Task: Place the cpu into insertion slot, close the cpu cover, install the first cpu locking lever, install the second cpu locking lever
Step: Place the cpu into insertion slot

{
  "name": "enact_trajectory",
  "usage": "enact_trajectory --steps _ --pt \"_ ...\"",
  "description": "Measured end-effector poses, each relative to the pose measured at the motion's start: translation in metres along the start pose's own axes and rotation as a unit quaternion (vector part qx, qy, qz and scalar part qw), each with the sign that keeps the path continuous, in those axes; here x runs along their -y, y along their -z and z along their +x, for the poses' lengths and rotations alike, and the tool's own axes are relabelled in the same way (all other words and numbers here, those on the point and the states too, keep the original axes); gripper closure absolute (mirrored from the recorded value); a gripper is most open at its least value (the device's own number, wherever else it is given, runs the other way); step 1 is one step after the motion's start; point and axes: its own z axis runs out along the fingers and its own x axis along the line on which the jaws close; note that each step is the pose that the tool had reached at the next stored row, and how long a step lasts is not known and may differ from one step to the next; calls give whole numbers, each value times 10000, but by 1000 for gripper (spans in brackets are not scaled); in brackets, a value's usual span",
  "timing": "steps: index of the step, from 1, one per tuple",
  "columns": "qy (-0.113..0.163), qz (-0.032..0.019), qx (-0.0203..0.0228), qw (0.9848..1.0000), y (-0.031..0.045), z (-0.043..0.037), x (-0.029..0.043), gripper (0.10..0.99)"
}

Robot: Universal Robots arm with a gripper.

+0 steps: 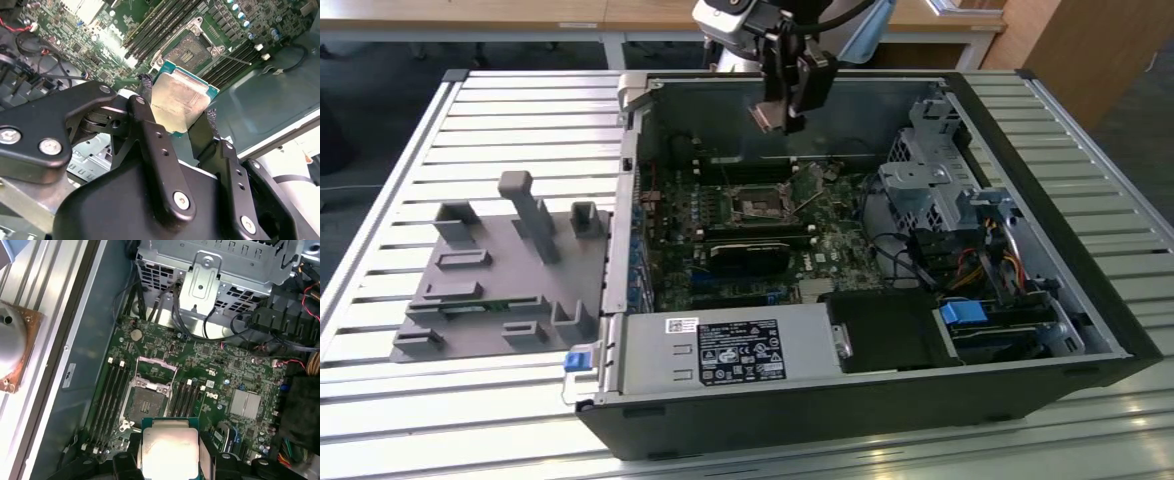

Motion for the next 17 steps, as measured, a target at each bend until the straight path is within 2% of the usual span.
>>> enact_trajectory --steps 5,10,13,17 --pt "-233 -1 19 9997 -11 4 0 545" --pt "-481 13 37 9988 -28 5 1 545" --pt "-558 48 36 9984 -46 5 2 545" --pt "-619 129 24 9980 -75 5 5 545"
